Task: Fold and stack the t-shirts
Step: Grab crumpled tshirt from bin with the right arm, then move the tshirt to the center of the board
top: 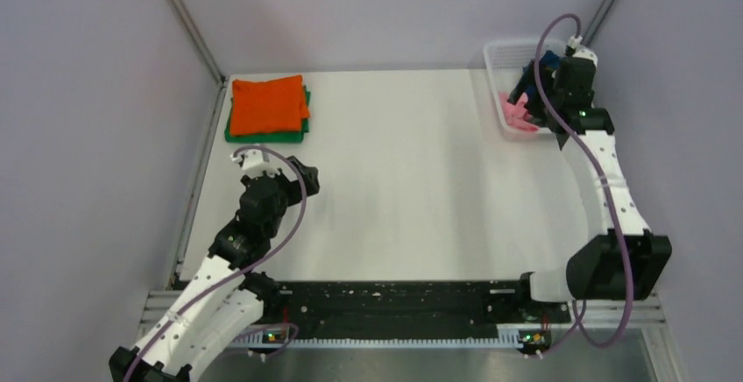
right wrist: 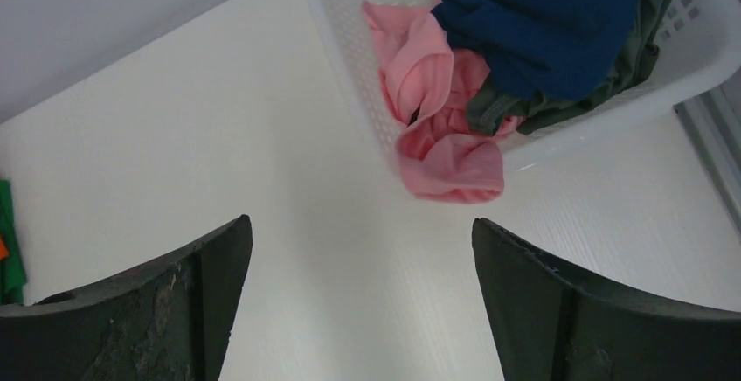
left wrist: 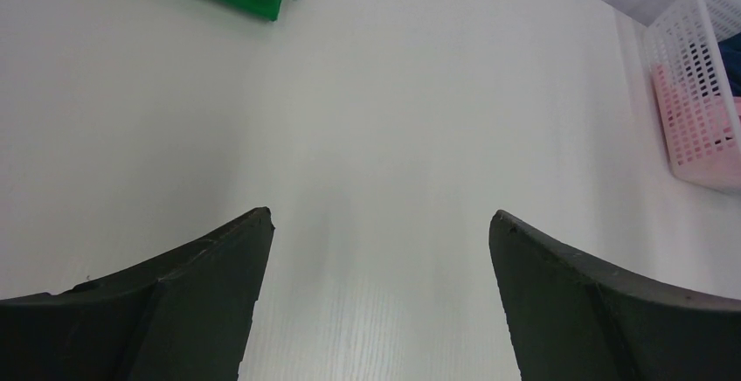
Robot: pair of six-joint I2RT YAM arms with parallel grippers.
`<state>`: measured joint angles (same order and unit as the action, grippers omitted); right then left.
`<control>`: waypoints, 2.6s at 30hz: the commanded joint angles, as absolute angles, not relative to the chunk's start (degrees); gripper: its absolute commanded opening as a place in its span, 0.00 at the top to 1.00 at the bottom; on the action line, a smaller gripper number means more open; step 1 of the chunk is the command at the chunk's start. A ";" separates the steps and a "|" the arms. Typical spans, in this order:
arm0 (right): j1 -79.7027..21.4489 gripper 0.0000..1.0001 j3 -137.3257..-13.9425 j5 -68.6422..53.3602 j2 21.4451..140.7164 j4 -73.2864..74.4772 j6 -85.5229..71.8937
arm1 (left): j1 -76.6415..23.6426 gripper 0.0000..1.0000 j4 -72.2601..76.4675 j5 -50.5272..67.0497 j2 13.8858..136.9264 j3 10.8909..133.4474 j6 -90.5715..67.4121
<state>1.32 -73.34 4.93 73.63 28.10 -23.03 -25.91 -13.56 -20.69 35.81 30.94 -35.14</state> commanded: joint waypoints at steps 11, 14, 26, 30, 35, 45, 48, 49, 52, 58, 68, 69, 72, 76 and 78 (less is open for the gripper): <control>3.28 0.05 -106.19 18.49 104.01 49.64 -16.43 | -25.67 0.01 -13.14 -21.79 40.55 32.70 -35.83; 5.08 0.05 -112.65 19.17 109.11 48.86 -16.71 | -25.73 0.01 -13.45 -21.84 41.06 32.95 -35.86; 9.11 0.09 -131.12 22.18 132.69 42.48 -19.03 | -25.70 0.01 -13.12 -21.81 40.45 32.69 -35.38; 10.95 0.39 -131.99 18.42 136.49 38.12 -19.55 | -25.75 0.01 -13.36 -23.26 41.06 32.69 -35.33; 12.44 1.00 -138.13 13.47 133.82 37.32 -19.40 | -25.73 0.01 -13.26 -22.75 42.20 32.93 -35.33; 10.56 1.00 -133.42 -3.20 105.18 30.76 -21.43 | -25.75 0.01 -13.43 -21.86 39.81 32.71 -35.76; 7.22 1.00 -131.24 -7.48 98.51 29.32 -22.98 | -25.75 0.01 -13.13 -20.87 39.56 32.58 -35.78; 6.14 1.00 -131.31 -10.05 97.01 29.31 -23.68 | -25.71 0.01 -12.85 -20.76 39.63 32.48 -35.78; 3.21 1.00 -131.38 -19.44 93.84 28.47 -28.81 | -25.74 0.01 -12.49 -20.75 40.35 32.27 -35.76; -8.44 1.00 -128.84 -30.83 89.44 24.43 -35.71 | -25.74 0.01 -12.86 -19.55 41.96 33.11 -35.86; -22.84 1.00 -80.10 -30.69 71.85 7.17 -42.82 | -25.71 0.01 -16.32 -25.47 36.78 33.05 -38.31; -22.85 0.99 -73.70 -27.38 69.62 6.85 -41.94 | -25.70 0.01 -16.82 -26.52 36.06 33.04 -38.51; -22.69 0.56 -58.60 -8.97 64.28 13.84 -37.41 | -25.75 0.01 -19.48 -27.80 34.78 33.64 -39.56; -22.54 0.12 -51.60 9.03 59.40 21.72 -34.14 | -25.69 0.01 -27.65 -23.46 35.42 35.75 -42.98; -22.56 0.02 -50.92 10.93 55.99 22.32 -32.97 | -25.75 0.01 -30.16 -19.44 36.11 34.80 -45.93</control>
<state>-22.72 -50.19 -4.40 64.99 23.07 -36.88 -25.91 -23.40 -24.60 35.40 33.28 -40.86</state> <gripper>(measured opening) 0.911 0.987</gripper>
